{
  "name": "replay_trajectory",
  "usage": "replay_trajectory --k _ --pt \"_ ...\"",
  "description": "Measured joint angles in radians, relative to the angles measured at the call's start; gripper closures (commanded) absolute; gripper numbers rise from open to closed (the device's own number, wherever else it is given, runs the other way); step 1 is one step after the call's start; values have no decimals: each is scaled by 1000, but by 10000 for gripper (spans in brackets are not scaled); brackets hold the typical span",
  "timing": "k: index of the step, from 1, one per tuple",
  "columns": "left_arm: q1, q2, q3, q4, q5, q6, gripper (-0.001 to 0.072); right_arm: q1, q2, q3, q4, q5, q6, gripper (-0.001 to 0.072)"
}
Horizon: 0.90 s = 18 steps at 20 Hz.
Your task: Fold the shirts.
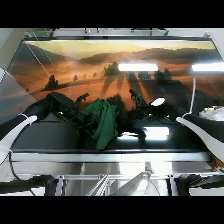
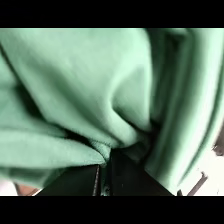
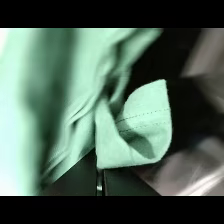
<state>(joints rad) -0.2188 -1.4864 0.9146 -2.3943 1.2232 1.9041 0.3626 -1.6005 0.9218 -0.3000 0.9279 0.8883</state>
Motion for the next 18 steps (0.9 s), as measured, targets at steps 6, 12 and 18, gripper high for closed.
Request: replay_trajectory --k 6,12,18 --pt "208 230 138 -94 65 0 689 -248 389 82 -119 107 60 689" --pt "471 489 272 -23 94 -3 689 -619 775 146 -191 67 104 689" --pt "454 617 126 -10 81 -6 688 -602 788 110 -206 190 114 688"
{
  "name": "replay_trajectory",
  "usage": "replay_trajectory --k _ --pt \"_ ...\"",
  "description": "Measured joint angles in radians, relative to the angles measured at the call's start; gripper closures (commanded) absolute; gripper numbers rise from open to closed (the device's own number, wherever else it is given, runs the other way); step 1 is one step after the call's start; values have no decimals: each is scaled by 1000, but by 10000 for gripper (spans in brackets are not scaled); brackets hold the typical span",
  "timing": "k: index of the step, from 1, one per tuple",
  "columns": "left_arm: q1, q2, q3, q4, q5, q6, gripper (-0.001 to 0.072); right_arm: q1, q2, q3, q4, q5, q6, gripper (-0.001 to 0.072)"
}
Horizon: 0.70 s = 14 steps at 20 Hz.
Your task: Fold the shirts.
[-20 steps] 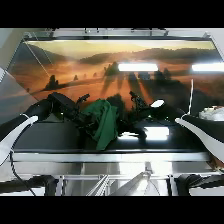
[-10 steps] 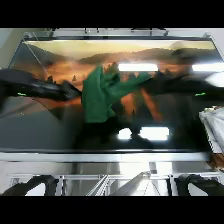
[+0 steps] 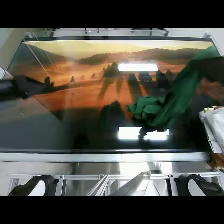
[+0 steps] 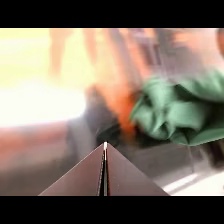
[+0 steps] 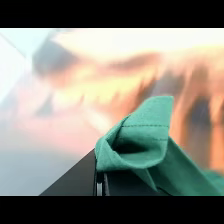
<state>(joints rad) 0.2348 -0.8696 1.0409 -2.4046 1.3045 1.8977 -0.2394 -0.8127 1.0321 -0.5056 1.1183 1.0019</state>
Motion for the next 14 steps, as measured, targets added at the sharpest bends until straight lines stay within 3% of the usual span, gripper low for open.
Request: replay_trajectory --k 3,4,5,6,10,14 --pt "-116 -2 -148 -3 -85 0 687 74 -60 -60 -11 24 0 684" --pt "-171 -16 -190 -15 -114 0 575 98 -89 -84 -37 30 0 534" --pt "-233 -40 -227 -32 -157 0 262 119 -113 -100 -35 31 0 191" --pt "-305 -73 -257 -44 -213 0 -13 140 -143 -116 -37 37 0 112" --pt "-577 -245 -271 -91 -425 -21 5 151 -232 -144 -90 82 0 138" --pt "-757 -453 -119 -106 -497 -41 6 -21 -243 -151 -234 77 28 138"
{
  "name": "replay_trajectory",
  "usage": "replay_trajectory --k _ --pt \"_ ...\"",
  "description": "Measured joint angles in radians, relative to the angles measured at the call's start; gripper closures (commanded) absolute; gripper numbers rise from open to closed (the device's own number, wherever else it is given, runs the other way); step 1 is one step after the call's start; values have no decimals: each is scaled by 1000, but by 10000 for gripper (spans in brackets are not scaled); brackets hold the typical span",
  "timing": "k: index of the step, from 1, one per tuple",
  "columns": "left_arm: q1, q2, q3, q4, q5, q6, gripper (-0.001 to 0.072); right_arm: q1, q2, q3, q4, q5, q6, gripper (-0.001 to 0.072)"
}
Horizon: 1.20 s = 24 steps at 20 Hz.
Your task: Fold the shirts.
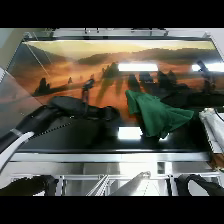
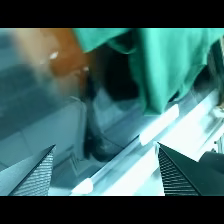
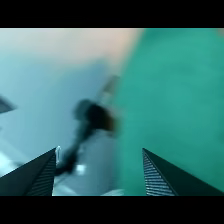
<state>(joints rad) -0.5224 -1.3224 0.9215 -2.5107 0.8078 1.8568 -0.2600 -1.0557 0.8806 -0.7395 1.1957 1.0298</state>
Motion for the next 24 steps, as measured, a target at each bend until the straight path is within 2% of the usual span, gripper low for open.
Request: replay_trajectory --k 7,13,14,15,16,17,19,24 --pt "-123 -373 362 -8 -29 -75 8 -378 -151 -2 -98 -72 84 138" --pt "-152 -639 655 -27 29 -127 17 -424 -303 -3 -110 -37 97 137" --pt "-159 -677 705 -28 35 -139 35 -417 -321 -3 -110 -34 97 138" --pt "-166 -714 760 -31 46 -152 264 -407 -338 -3 -110 -29 97 147" --pt "-172 -743 810 -31 63 -158 558 -396 -356 -3 -111 -26 97 361" --pt "-177 -767 854 -31 72 -167 695 -383 -373 -3 -114 -23 97 573" --pt "-177 -797 924 -31 109 -175 696 -355 -397 -3 -114 -19 97 687" --pt "-128 -818 999 -26 261 -190 697 -315 -396 5 -51 -10 54 687"
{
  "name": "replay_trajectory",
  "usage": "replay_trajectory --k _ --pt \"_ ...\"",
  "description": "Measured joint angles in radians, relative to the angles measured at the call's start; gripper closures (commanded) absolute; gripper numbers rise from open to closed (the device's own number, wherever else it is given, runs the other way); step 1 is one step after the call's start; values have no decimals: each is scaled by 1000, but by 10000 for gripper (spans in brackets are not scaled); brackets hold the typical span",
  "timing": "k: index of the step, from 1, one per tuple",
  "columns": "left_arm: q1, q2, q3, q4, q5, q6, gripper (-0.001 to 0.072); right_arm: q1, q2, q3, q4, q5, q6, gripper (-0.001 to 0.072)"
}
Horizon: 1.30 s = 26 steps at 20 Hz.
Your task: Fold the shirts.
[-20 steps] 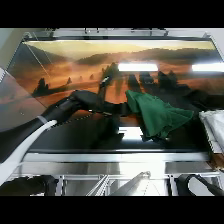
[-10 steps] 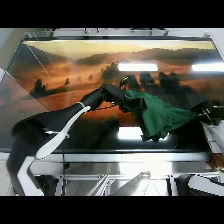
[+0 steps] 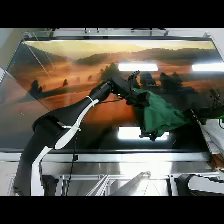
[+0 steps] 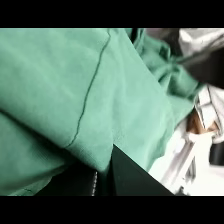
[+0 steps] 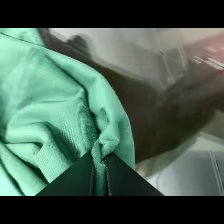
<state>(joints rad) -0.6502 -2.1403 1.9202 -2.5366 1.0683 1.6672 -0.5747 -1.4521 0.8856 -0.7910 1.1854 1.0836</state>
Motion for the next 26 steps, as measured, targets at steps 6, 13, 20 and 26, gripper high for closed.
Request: replay_trajectory --k 6,13,20,26 --pt "120 130 15 2 170 11 697 15 148 86 197 68 -52 688" --pt "346 457 -112 60 476 50 696 219 354 120 463 71 -148 688" --pt "584 809 -669 165 593 161 334 573 365 103 436 -70 -145 406" --pt "842 1003 -1039 136 455 256 -10 703 267 93 373 -94 -130 179"
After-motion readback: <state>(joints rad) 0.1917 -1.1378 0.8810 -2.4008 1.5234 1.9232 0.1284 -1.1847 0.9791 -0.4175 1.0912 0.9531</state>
